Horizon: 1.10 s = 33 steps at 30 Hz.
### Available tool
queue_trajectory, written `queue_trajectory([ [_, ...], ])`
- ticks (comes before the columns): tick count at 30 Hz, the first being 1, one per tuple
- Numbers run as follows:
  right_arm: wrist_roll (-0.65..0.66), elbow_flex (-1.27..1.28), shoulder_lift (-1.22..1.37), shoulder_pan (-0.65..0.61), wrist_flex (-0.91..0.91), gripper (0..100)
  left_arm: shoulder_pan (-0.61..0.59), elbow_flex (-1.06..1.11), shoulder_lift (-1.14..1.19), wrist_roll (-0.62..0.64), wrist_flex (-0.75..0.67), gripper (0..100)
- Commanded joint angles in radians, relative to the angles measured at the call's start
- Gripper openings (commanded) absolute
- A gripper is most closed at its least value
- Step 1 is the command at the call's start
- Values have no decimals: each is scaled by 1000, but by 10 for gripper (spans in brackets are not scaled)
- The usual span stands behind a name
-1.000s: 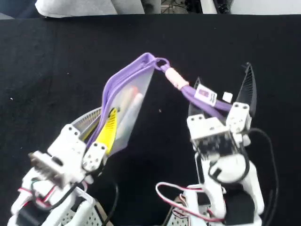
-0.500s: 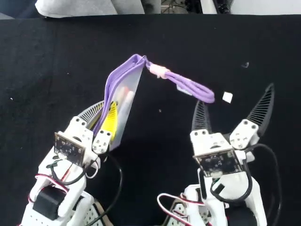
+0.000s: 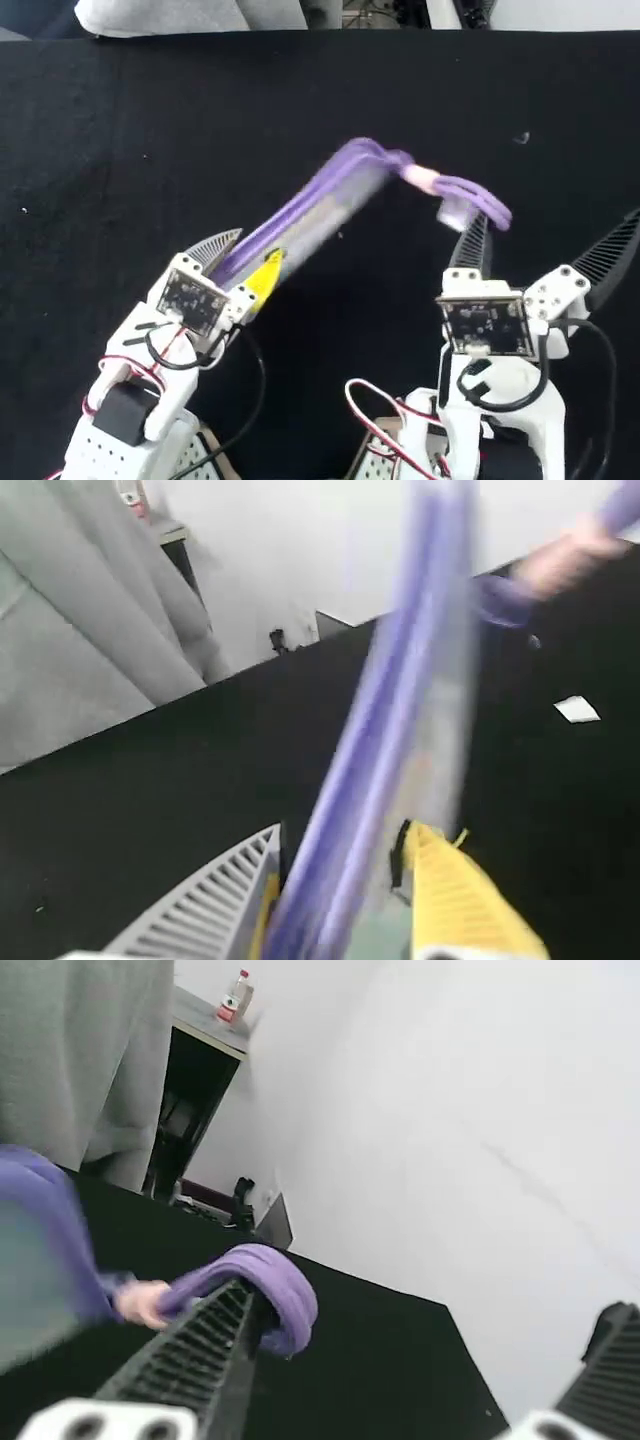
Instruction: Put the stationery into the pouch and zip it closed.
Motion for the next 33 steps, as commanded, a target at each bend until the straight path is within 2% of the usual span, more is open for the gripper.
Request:
queue_trajectory([
  [1, 63, 41, -12, 14, 3, 464, -8, -50, -2, 0, 31, 203],
  [7, 78, 196, -13, -2, -6, 464, -13, -120, -3, 25, 129, 204],
  [12, 78, 326, -13, -123, -6, 462, -79, -163, -5, 72, 169, 201],
  [17, 75, 476, -12, -236, -60, 460, -170, -156, -5, 196, 169, 199],
  [22, 72, 598, -12, -242, -199, 459, -219, -119, -5, 281, 169, 199],
  [33, 78, 717, -5, -247, -175, 465, -214, -8, -5, 279, 83, 202],
])
